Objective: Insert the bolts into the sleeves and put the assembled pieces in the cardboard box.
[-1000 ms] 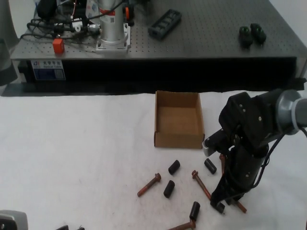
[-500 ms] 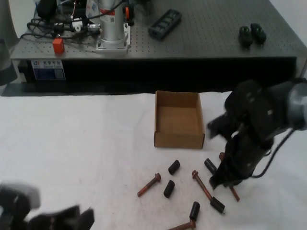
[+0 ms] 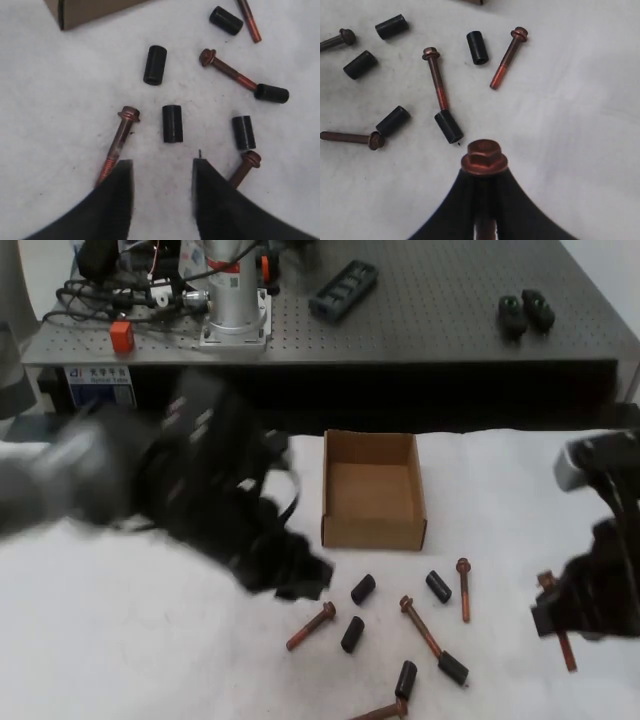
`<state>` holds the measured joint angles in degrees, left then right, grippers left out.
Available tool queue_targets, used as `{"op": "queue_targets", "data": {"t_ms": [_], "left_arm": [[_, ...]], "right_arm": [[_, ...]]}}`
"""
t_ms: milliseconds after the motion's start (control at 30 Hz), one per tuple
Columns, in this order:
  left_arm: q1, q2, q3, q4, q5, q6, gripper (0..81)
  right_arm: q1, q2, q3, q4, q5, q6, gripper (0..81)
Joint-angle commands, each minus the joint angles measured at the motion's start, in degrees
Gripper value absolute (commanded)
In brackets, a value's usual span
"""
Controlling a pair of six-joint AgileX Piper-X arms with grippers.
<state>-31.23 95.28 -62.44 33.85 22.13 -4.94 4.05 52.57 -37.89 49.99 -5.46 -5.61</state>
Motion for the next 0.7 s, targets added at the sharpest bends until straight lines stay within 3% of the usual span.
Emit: {"op": "queue_targets", "data": {"t_ms": [0,167,333,667], "left_arm": [[-1.8,8.0,-9.9,8.5,0.3,4.0,28.4],[-6.9,16.8,-20.4,15.1,-8.0,7.6,28.4],[-10.2,19.9,-22.5,15.5,-10.2,7.6,28.4],[-10.8,22.1,-22.5,15.0,-13.0,7.6,28.4]], "right_arm": [[-0.2,-0.1,-0.2,-0.2,-0.7,0.1,2.9],[-0.2,-1.1,0.4,-0.3,-0.7,0.9,2.9],[-0.2,-1.1,0.4,-0.8,-0.7,0.9,2.9],[-0.2,-1.1,0.4,-0.8,-0.7,0.9,2.9]]}}
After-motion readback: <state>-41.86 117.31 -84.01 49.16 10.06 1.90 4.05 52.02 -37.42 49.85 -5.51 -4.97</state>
